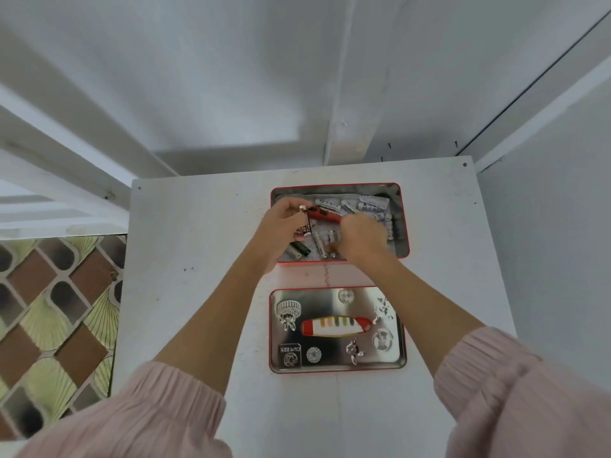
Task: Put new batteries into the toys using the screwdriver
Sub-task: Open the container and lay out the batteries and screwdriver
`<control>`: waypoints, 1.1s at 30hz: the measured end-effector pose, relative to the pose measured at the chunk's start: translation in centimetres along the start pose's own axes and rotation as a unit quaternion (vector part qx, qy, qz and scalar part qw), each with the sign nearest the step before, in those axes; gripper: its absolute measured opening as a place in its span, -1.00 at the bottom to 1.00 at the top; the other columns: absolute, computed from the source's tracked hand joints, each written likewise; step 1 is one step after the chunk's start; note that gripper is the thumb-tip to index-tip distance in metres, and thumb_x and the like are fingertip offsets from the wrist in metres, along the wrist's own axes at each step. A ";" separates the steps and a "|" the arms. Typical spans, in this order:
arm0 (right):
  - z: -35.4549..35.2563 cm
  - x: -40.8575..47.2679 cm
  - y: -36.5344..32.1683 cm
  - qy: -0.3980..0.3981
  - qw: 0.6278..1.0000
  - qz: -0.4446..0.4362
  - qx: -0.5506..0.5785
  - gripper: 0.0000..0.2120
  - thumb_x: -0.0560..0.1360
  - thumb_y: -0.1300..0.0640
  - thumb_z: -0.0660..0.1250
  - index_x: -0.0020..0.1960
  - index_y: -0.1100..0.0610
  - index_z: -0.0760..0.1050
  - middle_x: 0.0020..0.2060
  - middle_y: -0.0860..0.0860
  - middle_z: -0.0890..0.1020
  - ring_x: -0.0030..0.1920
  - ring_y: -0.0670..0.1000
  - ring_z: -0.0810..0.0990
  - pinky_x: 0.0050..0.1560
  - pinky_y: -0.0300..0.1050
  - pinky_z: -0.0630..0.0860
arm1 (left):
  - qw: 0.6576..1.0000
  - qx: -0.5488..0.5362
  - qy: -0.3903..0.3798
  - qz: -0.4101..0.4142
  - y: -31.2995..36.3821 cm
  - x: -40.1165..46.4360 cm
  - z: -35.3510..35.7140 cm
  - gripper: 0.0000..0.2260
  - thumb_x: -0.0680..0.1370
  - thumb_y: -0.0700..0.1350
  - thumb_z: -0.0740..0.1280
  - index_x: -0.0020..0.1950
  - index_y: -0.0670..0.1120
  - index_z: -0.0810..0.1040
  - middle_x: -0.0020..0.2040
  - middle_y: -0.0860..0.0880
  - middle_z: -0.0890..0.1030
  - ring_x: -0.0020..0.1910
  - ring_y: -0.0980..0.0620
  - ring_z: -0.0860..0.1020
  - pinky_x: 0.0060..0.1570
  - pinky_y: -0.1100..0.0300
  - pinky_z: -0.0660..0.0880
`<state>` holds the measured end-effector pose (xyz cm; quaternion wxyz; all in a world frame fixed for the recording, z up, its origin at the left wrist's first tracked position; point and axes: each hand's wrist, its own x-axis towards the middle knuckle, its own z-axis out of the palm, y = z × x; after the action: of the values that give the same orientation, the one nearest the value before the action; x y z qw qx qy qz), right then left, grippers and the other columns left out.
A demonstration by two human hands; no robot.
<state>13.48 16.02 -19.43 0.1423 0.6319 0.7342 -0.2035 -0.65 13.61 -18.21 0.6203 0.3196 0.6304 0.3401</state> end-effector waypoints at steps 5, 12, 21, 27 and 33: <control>-0.2 0.1 0.3 -0.029 0.996 0.004 0.087 -0.81 0.44 0.10 0.37 -0.24 0.15 0.41 -0.34 0.01 0.50 -0.22 0.06 0.54 -0.32 -0.18 0.36 | 0.996 -0.081 -0.036 -0.024 0.1 -0.9 -0.4 -0.76 0.52 -0.47 0.08 0.04 -0.21 0.41 -0.25 -0.11 0.45 -0.29 0.00 0.45 -0.18 0.14 0.48; -2.2 -0.9 4.8 -0.079 0.771 0.072 0.628 -0.84 0.45 0.34 0.18 -0.04 0.20 0.49 -0.39 0.04 0.48 -0.44 -0.07 0.35 -0.52 -0.27 0.28 | 0.964 0.247 -0.082 0.055 -1.2 0.3 0.5 -0.73 0.50 -0.42 0.29 -0.14 -0.03 0.47 0.10 -0.07 0.50 -0.18 0.16 0.40 -0.08 0.04 0.54; -4.7 -2.8 7.9 -0.094 0.568 0.051 0.816 -0.74 0.45 0.48 0.08 -0.12 0.18 0.42 -0.33 0.07 0.55 -0.37 0.03 0.52 -0.29 -0.09 0.55 | 0.896 0.413 -0.071 0.146 -1.9 3.0 5.5 -0.70 0.49 -0.28 0.37 0.20 -0.08 0.60 0.14 -0.02 0.59 0.12 -0.01 0.53 0.05 0.19 0.45; -4.7 -3.1 8.6 -0.092 0.576 0.037 0.812 -0.76 0.46 0.46 0.05 -0.15 0.22 0.43 -0.35 0.10 0.54 -0.41 0.06 0.49 -0.32 -0.10 0.52 | 0.863 0.474 -0.046 0.172 -1.9 3.5 7.0 -0.77 0.48 -0.20 0.40 0.13 -0.05 0.61 0.16 0.01 0.59 0.12 -0.02 0.54 -0.02 0.16 0.44; -4.6 -3.4 8.5 -0.077 0.575 0.059 0.812 -0.83 0.53 0.34 0.11 -0.14 0.19 0.44 -0.37 0.07 0.54 -0.43 0.02 0.49 -0.35 -0.17 0.51 | 0.812 0.557 -0.049 0.170 -1.4 4.0 9.2 -0.69 0.41 0.02 0.48 0.06 -0.08 0.54 0.12 -0.01 0.51 0.08 -0.08 0.52 -0.12 0.12 0.37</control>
<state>22.62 16.33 -14.82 -0.3629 0.5070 0.2090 -0.7534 8.47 16.38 -21.61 0.2987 0.7282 0.6166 0.0148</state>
